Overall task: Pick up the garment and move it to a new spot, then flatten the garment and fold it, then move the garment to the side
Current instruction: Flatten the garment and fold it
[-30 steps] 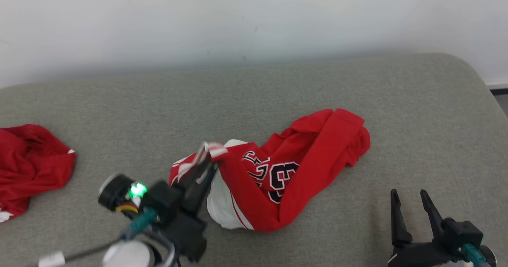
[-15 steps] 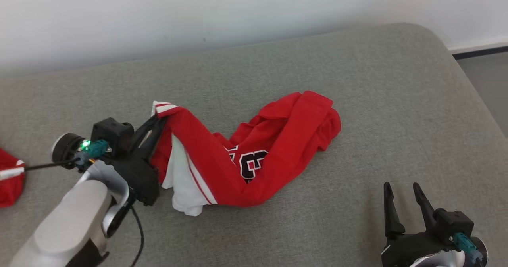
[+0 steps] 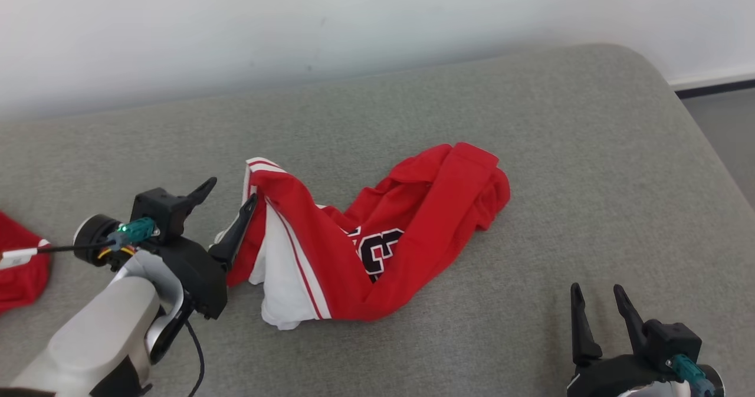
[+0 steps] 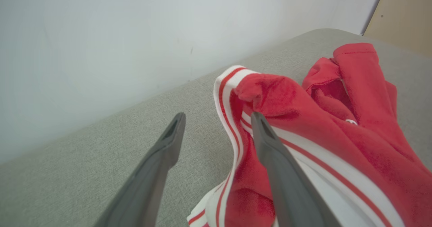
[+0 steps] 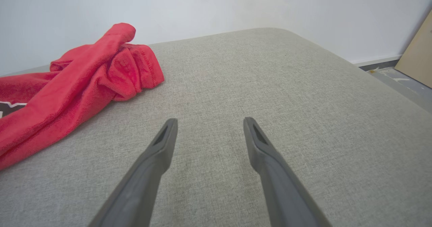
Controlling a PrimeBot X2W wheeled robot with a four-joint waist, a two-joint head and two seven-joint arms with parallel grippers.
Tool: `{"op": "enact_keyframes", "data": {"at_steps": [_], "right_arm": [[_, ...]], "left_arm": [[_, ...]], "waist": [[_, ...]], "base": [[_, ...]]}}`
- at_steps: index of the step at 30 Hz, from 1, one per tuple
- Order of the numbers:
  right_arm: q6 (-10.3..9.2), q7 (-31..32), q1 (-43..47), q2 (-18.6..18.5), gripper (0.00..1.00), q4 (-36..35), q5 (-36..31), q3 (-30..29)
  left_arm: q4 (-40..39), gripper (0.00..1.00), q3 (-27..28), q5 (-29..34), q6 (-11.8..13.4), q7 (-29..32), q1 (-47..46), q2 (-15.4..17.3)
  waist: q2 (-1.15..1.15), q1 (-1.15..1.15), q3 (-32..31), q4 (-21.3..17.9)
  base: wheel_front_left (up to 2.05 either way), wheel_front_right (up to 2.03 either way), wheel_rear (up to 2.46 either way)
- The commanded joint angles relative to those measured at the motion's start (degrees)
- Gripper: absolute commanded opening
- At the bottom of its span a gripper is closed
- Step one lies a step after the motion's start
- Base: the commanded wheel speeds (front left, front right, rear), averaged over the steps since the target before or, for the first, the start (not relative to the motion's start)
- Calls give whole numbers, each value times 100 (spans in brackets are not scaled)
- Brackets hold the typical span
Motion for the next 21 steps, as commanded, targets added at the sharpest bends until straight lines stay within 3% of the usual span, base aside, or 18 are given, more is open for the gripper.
{"op": "enact_keyframes", "data": {"at_steps": [1,4,6,13,21], "right_arm": [[9,-3,80,9,100,-21,-12,-18],[9,-2,271,12,100,-77,3,-96],[9,-3,322,11,100,-100,16,-123],[9,-3,309,-40,100,-76,20,-112],[9,-2,182,-85,100,-82,30,-8]], "left_arm": [[-104,100,66,-60,15,-30,159,41],[-1002,100,953,289,99,-30,1007,18],[-1280,100,1152,423,166,-31,1349,-113],[-1400,100,1298,861,149,-32,2075,-569],[-914,100,1294,1126,57,-33,2153,-1047]], "waist": [[0,-1,-137,151],[0,-1,-239,463],[0,-1,-243,561],[0,-1,-193,752],[0,-1,-90,577]], "base": [[0,0,0],[0,0,0],[0,0,0],[0,0,0],[0,0,0]]}}
